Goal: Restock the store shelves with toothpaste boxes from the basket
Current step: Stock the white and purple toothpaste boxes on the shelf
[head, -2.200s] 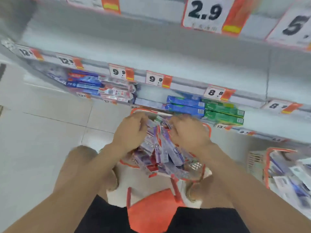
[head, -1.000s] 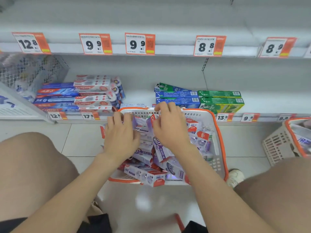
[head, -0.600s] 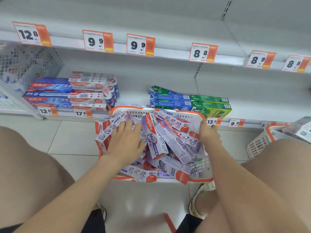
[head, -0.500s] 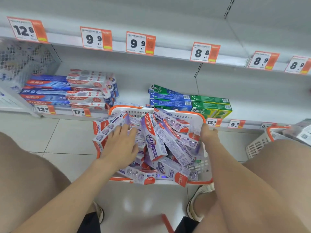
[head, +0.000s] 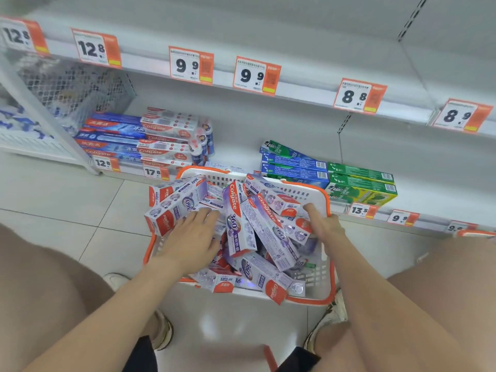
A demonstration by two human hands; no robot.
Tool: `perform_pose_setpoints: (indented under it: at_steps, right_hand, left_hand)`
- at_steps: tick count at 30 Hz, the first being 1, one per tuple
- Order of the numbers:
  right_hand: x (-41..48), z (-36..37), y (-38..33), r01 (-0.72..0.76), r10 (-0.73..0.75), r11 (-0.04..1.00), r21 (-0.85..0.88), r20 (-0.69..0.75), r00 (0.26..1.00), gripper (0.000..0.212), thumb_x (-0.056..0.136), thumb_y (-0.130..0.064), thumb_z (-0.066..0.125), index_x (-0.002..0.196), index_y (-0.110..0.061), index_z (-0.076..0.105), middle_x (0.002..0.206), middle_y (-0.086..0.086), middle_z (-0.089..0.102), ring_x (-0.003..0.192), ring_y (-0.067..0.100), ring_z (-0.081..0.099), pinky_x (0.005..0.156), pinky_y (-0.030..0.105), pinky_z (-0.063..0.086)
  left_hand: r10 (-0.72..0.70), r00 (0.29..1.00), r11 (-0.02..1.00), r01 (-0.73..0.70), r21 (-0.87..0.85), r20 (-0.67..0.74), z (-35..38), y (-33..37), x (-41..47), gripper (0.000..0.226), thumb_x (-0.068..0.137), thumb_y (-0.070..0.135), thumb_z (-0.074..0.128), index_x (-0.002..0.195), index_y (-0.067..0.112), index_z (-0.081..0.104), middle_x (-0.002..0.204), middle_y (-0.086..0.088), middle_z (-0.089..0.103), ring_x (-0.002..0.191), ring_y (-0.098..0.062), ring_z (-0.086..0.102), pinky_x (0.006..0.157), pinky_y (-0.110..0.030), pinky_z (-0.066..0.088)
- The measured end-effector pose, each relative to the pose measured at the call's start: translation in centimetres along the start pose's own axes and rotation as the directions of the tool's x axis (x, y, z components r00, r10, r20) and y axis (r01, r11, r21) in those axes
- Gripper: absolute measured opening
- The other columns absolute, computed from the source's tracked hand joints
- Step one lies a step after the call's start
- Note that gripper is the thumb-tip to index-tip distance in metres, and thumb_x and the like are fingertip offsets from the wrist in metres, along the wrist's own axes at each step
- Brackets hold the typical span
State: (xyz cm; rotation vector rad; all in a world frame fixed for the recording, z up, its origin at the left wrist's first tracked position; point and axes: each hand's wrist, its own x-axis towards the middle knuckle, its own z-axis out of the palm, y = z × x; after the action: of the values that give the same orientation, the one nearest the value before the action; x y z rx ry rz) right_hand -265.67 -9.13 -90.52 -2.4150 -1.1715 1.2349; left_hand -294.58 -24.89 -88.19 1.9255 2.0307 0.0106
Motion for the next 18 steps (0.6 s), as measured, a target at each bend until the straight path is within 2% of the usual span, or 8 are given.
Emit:
perform_pose_setpoints:
  at_steps: [4, 7, 10, 12, 13, 15, 18]
  right_hand:
    - [-2.4, 2.7, -1.0, 0.066, -0.067, 0.998, 0.009, 0.114, 0.991, 0.115, 0.056, -0.087, 0.054, 0.146, -0.017, 0.047, 0.142, 0.017, 0.055, 0.127, 0.040, 0.054, 0.110, 0.054, 0.044]
    - [-4.0, 4.9, -2.1, 0.135, -0.137, 0.991, 0.024, 0.213, 0.968, 0.096, 0.061, -0.082, 0.059, 0.136, -0.022, 0.059, 0.133, 0.012, 0.064, 0.117, 0.034, 0.061, 0.105, 0.050, 0.050]
    - [-5.4, 6.8, -4.0, 0.225, -0.205, 0.974, -0.024, 0.327, 0.923, 0.075, 0.060, -0.077, 0.060, 0.116, -0.027, 0.067, 0.121, 0.007, 0.071, 0.108, 0.030, 0.067, 0.102, 0.046, 0.054]
    - [-6.8, 7.8, -5.7, 0.299, -0.215, 0.940, -0.165, 0.395, 0.893, 0.073, 0.071, -0.077, 0.058, 0.118, -0.022, 0.064, 0.123, 0.005, 0.068, 0.113, 0.031, 0.066, 0.097, 0.038, 0.053]
    - [-7.4, 8.3, -6.7, 0.367, -0.234, 0.886, -0.284, 0.408, 0.882, 0.071, 0.082, -0.074, 0.055, 0.125, -0.018, 0.063, 0.124, 0.006, 0.065, 0.115, 0.031, 0.064, 0.092, 0.034, 0.050]
    - [-8.4, 9.2, -8.7, 0.491, -0.329, 0.694, -0.527, 0.374, 0.867, 0.063, 0.095, -0.060, 0.051, 0.135, -0.013, 0.061, 0.129, 0.012, 0.065, 0.109, 0.032, 0.062, 0.087, 0.033, 0.051]
    - [-10.5, 9.6, -12.7, 0.563, -0.517, 0.467, -0.681, 0.306, 0.799, 0.043, 0.098, -0.039, 0.055, 0.127, -0.009, 0.062, 0.122, 0.013, 0.065, 0.105, 0.033, 0.065, 0.087, 0.037, 0.055]
  left_hand:
    - [-0.106, 0.994, 0.994, 0.106, -0.003, -0.013, -1.2, 0.0, -0.5, 0.060, 0.099, 0.033, 0.050, 0.152, 0.015, 0.029, 0.138, -0.010, 0.050, 0.119, -0.034, 0.058, 0.087, -0.047, 0.050]
    - [-0.210, 0.977, 0.977, 0.211, -0.019, 0.029, -2.1, -0.7, -1.0, 0.062, 0.097, 0.022, 0.053, 0.151, 0.010, 0.025, 0.136, -0.014, 0.046, 0.112, -0.040, 0.060, 0.076, -0.047, 0.050]
    - [-0.311, 0.949, 0.948, 0.313, -0.052, 0.048, -2.8, -2.4, -1.6, 0.065, 0.100, 0.020, 0.049, 0.156, 0.005, 0.019, 0.144, -0.018, 0.041, 0.115, -0.044, 0.059, 0.084, -0.050, 0.053]
    - [-0.359, 0.932, 0.925, 0.362, -0.113, 0.048, -3.2, -3.8, -2.1, 0.065, 0.103, 0.024, 0.045, 0.158, 0.005, 0.017, 0.146, -0.020, 0.041, 0.119, -0.045, 0.056, 0.091, -0.053, 0.053]
    - [-0.371, 0.927, 0.917, 0.374, -0.139, 0.052, -3.3, -4.5, -2.4, 0.064, 0.103, 0.026, 0.044, 0.158, 0.006, 0.018, 0.145, -0.020, 0.042, 0.118, -0.044, 0.057, 0.091, -0.054, 0.054]
    - [-0.367, 0.927, 0.913, 0.375, -0.160, 0.074, -3.9, -5.8, -2.7, 0.061, 0.102, 0.028, 0.046, 0.156, 0.009, 0.021, 0.142, -0.017, 0.044, 0.113, -0.042, 0.058, 0.088, -0.053, 0.055]
    - [-0.361, 0.924, 0.913, 0.377, -0.156, 0.122, -5.2, -7.0, -1.9, 0.055, 0.102, 0.029, 0.051, 0.149, 0.011, 0.029, 0.138, -0.015, 0.048, 0.111, -0.040, 0.060, 0.084, -0.047, 0.053]
